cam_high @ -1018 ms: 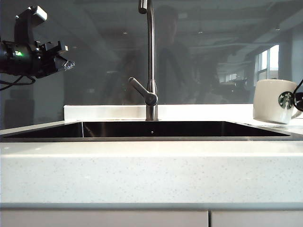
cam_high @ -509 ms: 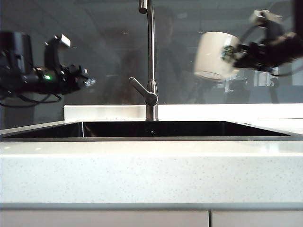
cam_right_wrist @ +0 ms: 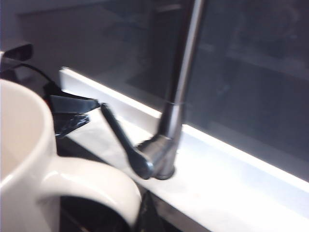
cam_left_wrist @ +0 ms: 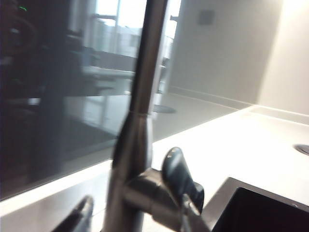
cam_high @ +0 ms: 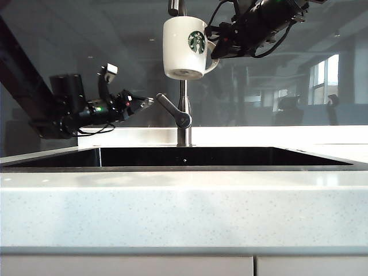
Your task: Pick up the mug next to the sink, go to the faucet to get some water, pour the water into the sink, and finally put the mug back to its place.
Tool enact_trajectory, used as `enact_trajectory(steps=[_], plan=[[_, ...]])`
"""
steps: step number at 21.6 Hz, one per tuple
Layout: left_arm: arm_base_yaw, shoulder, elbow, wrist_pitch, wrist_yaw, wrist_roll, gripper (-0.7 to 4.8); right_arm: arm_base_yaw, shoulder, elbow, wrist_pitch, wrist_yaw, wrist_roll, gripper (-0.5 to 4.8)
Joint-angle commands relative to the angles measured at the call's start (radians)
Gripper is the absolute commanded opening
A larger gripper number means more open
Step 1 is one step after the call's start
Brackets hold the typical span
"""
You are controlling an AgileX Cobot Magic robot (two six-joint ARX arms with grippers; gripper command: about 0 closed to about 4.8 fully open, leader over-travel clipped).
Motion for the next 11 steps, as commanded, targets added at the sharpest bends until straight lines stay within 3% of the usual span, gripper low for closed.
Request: enact_trajectory(steps=[1,3,7,11], plan=[[-0.02,0.028,0.087,-0.014,0.056,-0.023,2.2,0.019,-0.003,0.041,0.068,0.037,0.007,-0.06],[-0.038,0.027,0.112,-0.018,0.052,-0.01,2.2,0.041,0.051,0.103,0.08,0.099,0.006,-0.06],[-0.055,0.027,0.136,-0.055,0.047,0.009,2.19,0.051,0.121,0.201,0.053,0.108,0.007,-0.06],[-0.061,0.027,0.136,-0.055,0.116,-0.011,2.15,0.055,0.134,0.233,0.054,0.118,0.007,-0.06]])
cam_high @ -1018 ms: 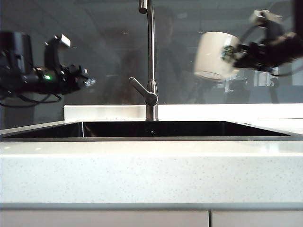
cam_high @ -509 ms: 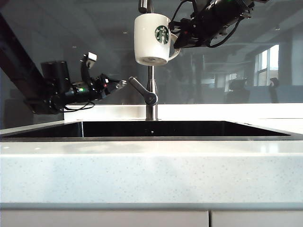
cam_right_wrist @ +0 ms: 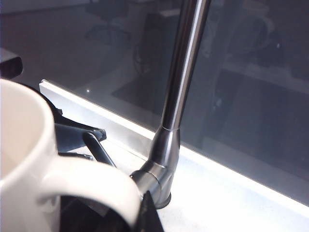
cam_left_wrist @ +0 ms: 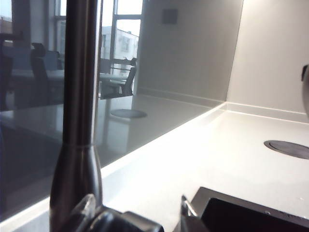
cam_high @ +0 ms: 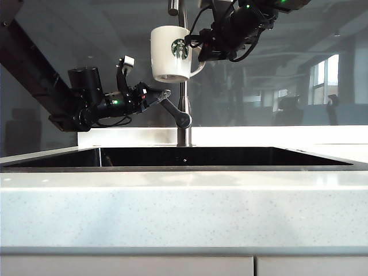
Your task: Pick up the mug next to the sink, go to the faucet to get some water, pour the water into the sink, and finally put the mug back to its place.
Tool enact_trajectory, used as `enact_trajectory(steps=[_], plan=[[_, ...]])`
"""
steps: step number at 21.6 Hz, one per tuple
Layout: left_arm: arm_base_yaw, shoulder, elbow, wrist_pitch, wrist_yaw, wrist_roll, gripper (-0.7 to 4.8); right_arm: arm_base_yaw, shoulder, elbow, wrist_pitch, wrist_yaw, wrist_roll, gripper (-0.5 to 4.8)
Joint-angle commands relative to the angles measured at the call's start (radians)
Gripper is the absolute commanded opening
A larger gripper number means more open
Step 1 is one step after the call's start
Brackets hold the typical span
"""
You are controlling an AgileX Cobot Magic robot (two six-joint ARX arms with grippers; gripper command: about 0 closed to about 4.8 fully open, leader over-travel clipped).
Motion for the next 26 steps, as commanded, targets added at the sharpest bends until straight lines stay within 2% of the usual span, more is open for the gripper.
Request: enact_trajectory(steps=[1,11,20,26], plan=[[-0.003,-0.007,0.004,0.006,0.075,-0.034,2.15,0.0,-0.023,0.022,0.097,0.006,0.014,-0.06],[-0.004,-0.008,0.004,0.024,0.253,-0.153,2.14,0.0,-0.023,0.023,0.188,0.008,0.014,-0.06],[-0.002,-0.008,0.004,0.03,0.246,-0.156,2.14,0.0,-0.023,0.023,0.188,0.008,0.014,-0.06],[-0.002,-0.008,0.004,0.03,0.203,-0.126,2.14,0.0,-0.023,0.023,0.188,0.008,0.014,-0.06]])
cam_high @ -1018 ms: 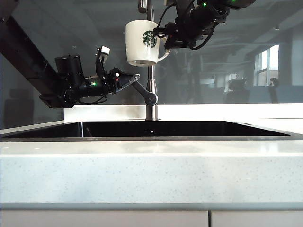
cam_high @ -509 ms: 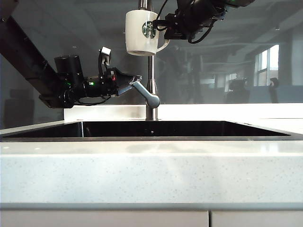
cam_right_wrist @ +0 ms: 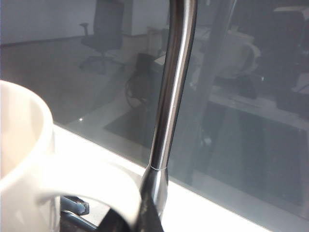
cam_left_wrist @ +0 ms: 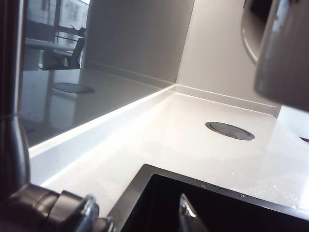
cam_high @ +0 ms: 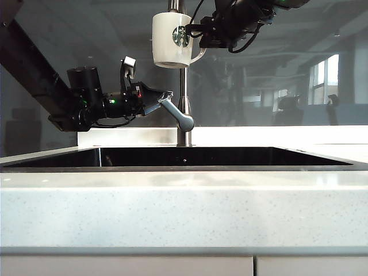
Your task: Pick up the mug next to the sink, go to the faucet to get some water, pour the water into the sink, and finally put the mug back to its place.
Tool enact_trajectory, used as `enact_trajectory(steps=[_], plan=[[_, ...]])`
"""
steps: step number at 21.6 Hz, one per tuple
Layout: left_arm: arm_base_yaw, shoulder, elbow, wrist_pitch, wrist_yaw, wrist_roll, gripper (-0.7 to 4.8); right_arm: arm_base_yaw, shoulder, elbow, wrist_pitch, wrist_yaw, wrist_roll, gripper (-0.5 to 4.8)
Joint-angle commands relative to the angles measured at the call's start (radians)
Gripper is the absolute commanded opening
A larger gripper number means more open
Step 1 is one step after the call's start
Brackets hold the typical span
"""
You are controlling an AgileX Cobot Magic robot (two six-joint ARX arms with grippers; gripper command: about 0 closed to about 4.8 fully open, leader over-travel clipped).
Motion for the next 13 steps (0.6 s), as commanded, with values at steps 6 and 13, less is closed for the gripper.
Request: enact_trajectory(steps=[6,13], plan=[[-0.001,-0.007,0.002,0.011,-0.055,0.118,2.14,0.001,-0.023,0.013,0.071,-0.002,0.014,-0.06],[0.021,-0.007,0.002,-0.008,-0.056,0.124,2.14,0.0,-0.024,0.014,0.072,-0.001,0.014,-0.06]])
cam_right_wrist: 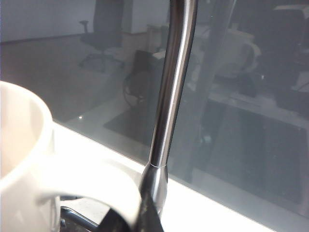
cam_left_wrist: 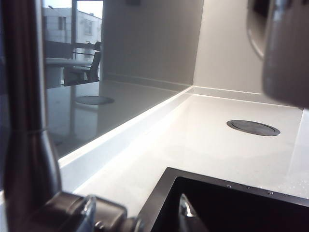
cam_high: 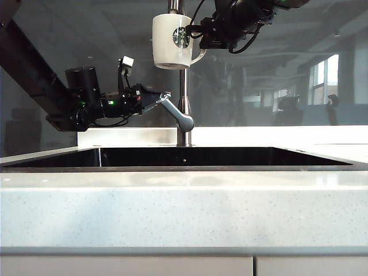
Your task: Pick up the mug next to the sink, go to the faucet to get some water, pour the water into the sink, and finally put the mug back to its place.
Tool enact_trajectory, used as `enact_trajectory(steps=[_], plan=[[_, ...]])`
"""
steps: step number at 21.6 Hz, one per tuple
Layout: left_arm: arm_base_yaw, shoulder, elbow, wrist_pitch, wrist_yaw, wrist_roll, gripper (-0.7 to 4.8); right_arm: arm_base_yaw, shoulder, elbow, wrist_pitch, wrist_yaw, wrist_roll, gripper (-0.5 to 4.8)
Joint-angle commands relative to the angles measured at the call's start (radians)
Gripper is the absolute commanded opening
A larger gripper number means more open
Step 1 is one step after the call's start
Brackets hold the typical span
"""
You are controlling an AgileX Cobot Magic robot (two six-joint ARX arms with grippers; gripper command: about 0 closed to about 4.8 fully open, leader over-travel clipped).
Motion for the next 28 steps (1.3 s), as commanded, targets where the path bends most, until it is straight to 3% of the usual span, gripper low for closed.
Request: enact_trajectory(steps=[1,6,18,22,24,28], plan=[[0.008,-0.007,0.002,-0.005,-0.003,0.007,2.14,0.0,-0.024,0.014,0.079,-0.001,0.017,-0.06],[0.012,-0.007,0.002,-0.059,-0.055,0.045,2.15,0.0,-0.024,0.014,0.08,-0.001,0.017,-0.06],[0.012,-0.007,0.002,-0.087,-0.073,0.131,2.14,0.0,-0.024,0.014,0.094,-0.002,0.017,-0.06],[0.012,-0.007,0.002,-0.137,-0.211,0.214,2.15,0.0,-0.024,0.014,0.093,-0.002,0.017,-0.06],[0.012,-0.007,0.002,-0.189,-0.333,0.317,2.15,0.0,-0.024,0.014,0.093,-0.002,0.017,-0.06],[0.012,-0.008,0.002,-0.196,-0.45,0.342,2.15,0.0,-0.024,0.014,0.092,-0.001,0.017,-0.06]])
